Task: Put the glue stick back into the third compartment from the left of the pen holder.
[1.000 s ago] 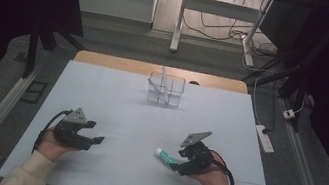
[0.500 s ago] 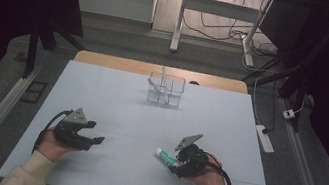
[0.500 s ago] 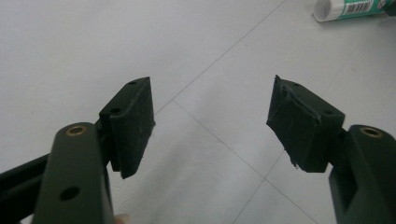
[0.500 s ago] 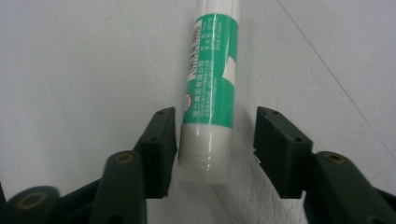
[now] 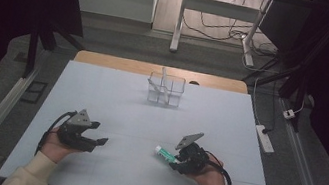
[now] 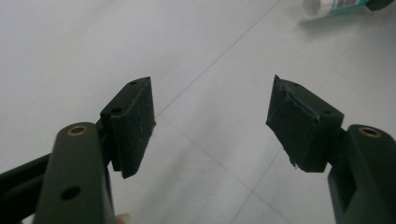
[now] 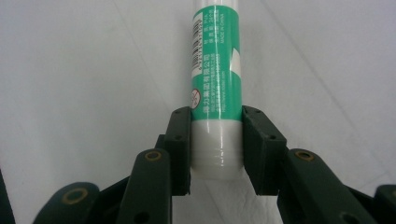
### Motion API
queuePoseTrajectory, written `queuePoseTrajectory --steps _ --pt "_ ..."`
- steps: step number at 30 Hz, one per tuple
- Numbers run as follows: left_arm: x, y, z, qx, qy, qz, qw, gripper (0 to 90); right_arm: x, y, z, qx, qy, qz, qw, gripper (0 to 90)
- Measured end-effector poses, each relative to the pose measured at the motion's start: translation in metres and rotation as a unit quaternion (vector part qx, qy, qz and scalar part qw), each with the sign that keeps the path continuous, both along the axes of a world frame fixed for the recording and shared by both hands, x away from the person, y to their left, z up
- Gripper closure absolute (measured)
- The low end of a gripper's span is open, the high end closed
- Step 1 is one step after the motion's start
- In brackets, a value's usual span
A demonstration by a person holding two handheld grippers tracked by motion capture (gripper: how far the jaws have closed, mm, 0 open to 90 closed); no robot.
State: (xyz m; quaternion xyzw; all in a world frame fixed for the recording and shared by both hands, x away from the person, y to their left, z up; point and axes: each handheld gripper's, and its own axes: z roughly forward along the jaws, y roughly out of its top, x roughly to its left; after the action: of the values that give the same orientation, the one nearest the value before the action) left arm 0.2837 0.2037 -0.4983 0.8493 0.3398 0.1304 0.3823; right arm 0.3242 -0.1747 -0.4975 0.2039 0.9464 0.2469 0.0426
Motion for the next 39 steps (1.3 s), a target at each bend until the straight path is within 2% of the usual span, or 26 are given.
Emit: queuePoseTrajectory --steps 8,13,22,30,39 --pt "-0.001 -0.023 0.006 0.012 -0.020 -0.023 0.9995 31.9 0.000 0.005 0.013 0.032 -0.014 0.011 0.9993 64.4" --pt "-0.003 -0.038 0.011 0.014 -0.045 -0.029 0.9984 31.5 0.001 0.011 0.015 0.044 -0.011 0.020 0.9988 64.4" --pt "-0.001 -0.058 0.010 0.025 -0.045 -0.055 0.9972 31.0 0.006 0.017 0.017 0.059 0.001 0.021 0.9980 64.3" --pt "0.003 -0.078 0.013 0.041 -0.055 -0.078 0.9946 31.1 0.010 0.026 0.015 0.058 0.005 0.032 0.9978 64.4" --pt "0.004 -0.098 0.012 0.076 -0.072 -0.102 0.9893 29.6 0.013 0.035 0.018 0.059 0.013 0.043 0.9973 64.3"
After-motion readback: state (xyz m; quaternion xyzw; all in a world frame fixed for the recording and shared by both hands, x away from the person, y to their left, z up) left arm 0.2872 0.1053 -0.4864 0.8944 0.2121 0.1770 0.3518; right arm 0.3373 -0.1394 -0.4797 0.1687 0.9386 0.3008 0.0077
